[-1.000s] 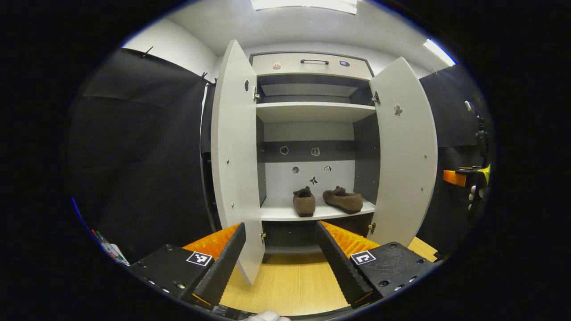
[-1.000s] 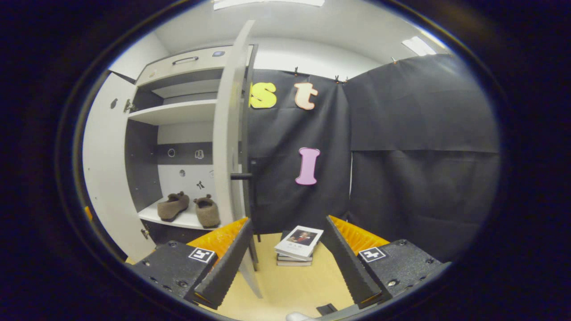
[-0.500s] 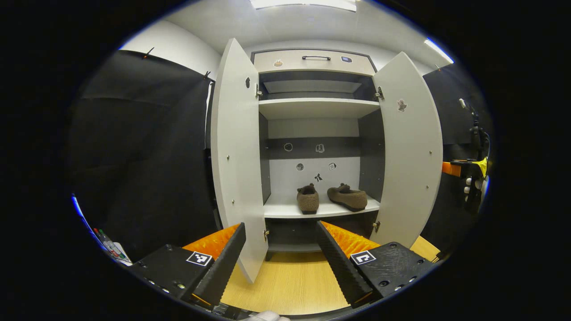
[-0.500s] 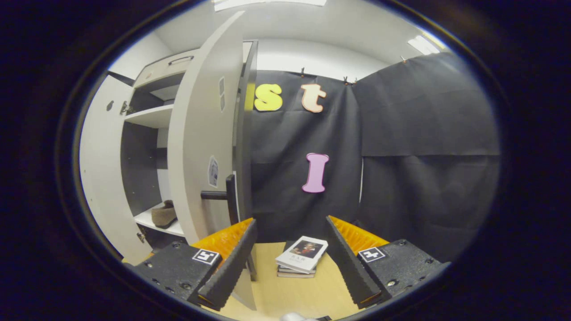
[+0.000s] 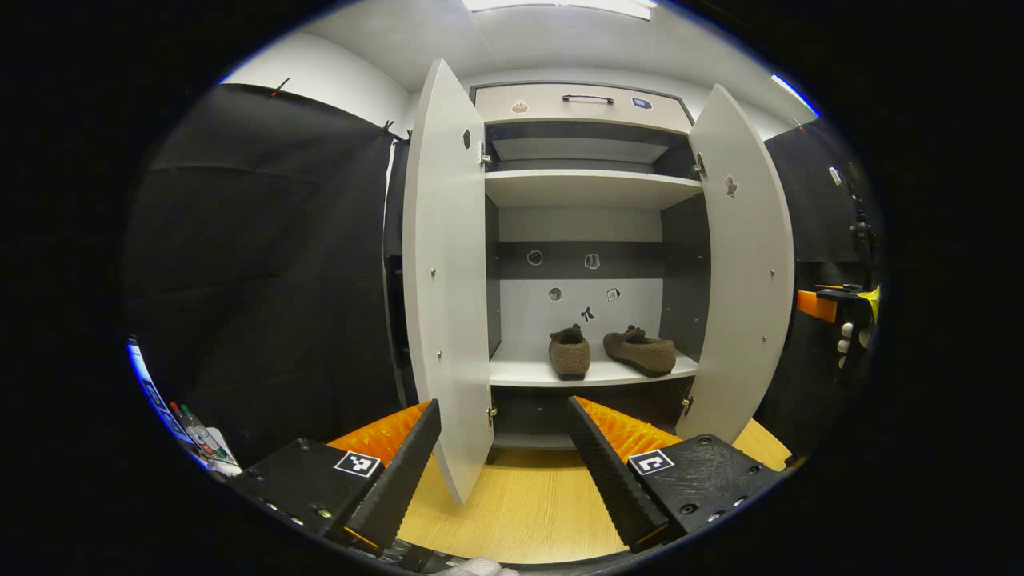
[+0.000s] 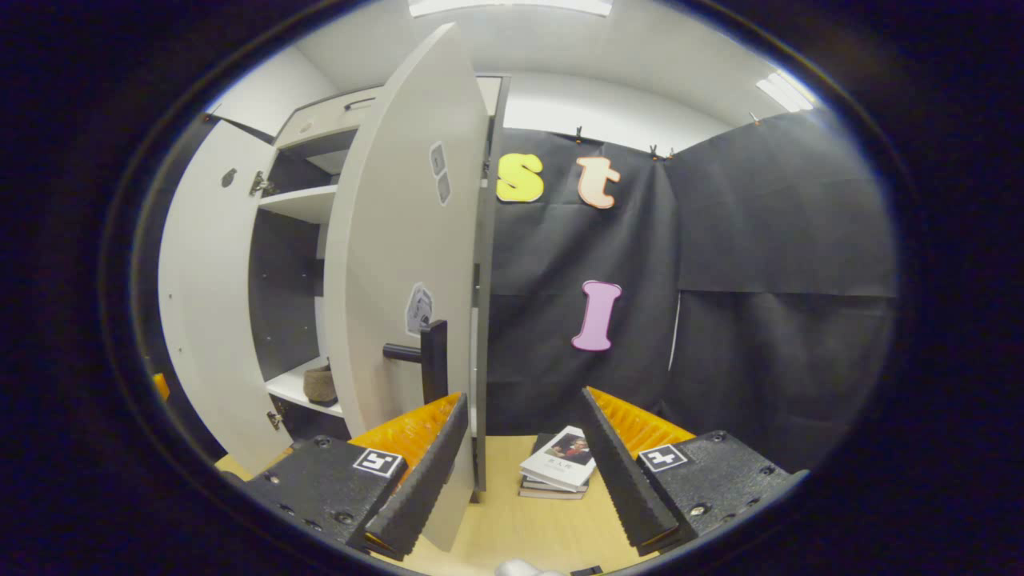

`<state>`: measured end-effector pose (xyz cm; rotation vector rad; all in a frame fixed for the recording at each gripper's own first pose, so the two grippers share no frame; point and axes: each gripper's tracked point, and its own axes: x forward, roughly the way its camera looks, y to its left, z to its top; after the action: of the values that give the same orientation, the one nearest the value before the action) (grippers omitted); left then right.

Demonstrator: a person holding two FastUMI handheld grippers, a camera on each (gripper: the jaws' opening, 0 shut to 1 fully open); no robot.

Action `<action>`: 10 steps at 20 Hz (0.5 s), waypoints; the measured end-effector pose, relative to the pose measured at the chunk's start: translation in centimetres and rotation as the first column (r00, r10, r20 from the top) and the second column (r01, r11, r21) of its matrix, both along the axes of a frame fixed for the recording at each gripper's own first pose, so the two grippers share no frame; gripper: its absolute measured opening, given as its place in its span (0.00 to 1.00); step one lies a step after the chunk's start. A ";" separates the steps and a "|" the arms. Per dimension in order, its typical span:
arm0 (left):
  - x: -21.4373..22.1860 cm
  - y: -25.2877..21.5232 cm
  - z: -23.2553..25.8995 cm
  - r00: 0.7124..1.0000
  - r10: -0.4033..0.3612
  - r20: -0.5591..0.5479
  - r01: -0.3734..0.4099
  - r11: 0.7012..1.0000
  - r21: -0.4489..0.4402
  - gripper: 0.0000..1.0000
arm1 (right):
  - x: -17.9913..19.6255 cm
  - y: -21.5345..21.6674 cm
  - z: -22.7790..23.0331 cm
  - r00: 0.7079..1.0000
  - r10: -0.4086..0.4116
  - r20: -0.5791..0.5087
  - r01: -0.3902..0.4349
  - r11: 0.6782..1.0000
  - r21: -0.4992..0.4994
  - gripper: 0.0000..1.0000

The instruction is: Grab one shoe with the right hand and put it into the shoe cabinet, grab the other shoe with the left hand and put it into the shoe cabinet; then close the right door with the right hand and the left door with the left hand.

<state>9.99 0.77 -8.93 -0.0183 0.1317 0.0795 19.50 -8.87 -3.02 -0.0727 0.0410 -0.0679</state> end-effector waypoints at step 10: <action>0.1 1.5 -0.2 1.000 0.002 -0.024 -0.001 1.000 0.009 0.97 | 1.4 10.1 -0.8 0.975 0.223 -0.018 -0.223 0.974 0.033 0.93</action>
<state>10.06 2.23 -9.08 -0.0088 0.1550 0.0819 20.92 1.22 -3.80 -0.0464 0.0550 0.1584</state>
